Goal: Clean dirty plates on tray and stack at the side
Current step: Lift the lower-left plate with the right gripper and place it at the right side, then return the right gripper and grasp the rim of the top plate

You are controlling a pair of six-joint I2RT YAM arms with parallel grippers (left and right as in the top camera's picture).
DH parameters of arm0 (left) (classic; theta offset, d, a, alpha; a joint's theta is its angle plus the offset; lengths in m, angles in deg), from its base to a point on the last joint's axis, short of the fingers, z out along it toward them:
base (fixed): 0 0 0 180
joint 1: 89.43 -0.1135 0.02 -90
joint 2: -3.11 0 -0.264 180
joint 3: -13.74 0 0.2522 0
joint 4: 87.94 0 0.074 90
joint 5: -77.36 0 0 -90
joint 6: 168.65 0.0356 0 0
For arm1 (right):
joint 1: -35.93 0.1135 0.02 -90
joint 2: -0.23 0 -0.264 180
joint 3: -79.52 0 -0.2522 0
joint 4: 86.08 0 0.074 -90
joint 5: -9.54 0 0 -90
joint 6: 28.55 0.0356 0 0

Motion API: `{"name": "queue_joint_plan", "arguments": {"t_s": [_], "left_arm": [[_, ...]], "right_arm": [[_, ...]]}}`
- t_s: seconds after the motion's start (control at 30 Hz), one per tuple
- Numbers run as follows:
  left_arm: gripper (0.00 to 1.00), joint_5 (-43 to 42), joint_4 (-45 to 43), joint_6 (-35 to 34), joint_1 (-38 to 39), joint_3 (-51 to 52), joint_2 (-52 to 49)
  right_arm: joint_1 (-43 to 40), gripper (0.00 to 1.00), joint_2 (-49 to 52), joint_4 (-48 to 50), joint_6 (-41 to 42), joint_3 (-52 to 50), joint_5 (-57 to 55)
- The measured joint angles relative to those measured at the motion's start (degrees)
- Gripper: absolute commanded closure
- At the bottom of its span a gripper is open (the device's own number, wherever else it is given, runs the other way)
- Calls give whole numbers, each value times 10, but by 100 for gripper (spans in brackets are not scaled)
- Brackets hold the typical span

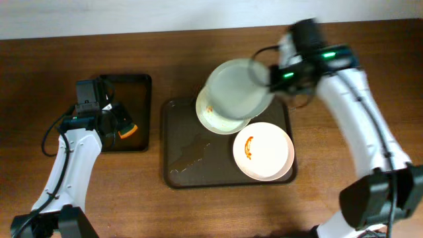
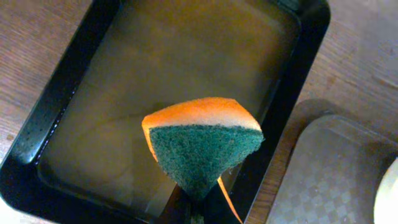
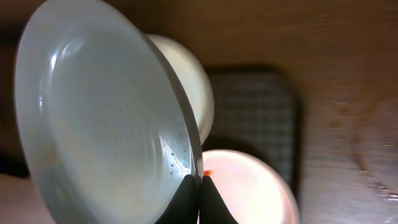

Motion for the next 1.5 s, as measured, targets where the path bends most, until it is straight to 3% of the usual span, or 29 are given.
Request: {"name": "queue_joint_plan", "arguments": {"t_s": [0.1,0.23,0.37,0.5,0.57,0.6,0.63,0.67,0.7,0.77,0.93,0.97,1.0,1.13,1.27,1.33,1.43,1.5], "left_arm": [[100,0,-8,0,0,0,0],[100,0,-8,0,0,0,-8],[100,0,-7,0,0,0,-13],[100,0,-6,0,0,0,-13],[100,0,-2,0,0,0,-13],[100,0,0,0,0,0,-13],[100,0,0,0,0,0,-13],[100,0,0,0,0,0,-13],[100,0,0,0,0,0,-13],[100,0,0,0,0,0,-13],[100,0,1,0,0,0,-13],[100,0,2,0,0,0,-13],[100,0,2,0,0,0,-13],[100,0,4,0,0,0,-13],[100,0,8,0,0,0,-13],[100,0,12,0,0,0,-13],[100,0,13,0,0,0,-13],[100,0,13,0,0,0,-13]], "right_arm": [[-141,96,4,9,-26,-10,54],[-242,96,23,42,-38,-24,74],[-297,96,44,84,-10,-59,11],[-313,96,74,203,19,-138,-43],[-313,86,87,221,23,-148,-47],[-313,77,92,227,23,-148,-49],[-313,49,95,228,25,-148,-49],[-313,39,95,227,28,-148,-49],[-313,34,95,224,27,-148,-43],[-313,34,95,216,21,-148,-8],[-277,30,94,164,-55,-148,179],[-234,20,92,151,-81,-148,198],[-192,0,91,151,-96,-148,205],[-26,2,91,186,-104,-148,133],[85,21,114,230,-41,-148,-10],[100,39,145,246,-17,-148,-39],[98,54,181,259,-3,-148,-47],[98,88,190,261,-1,-148,-46]]}}
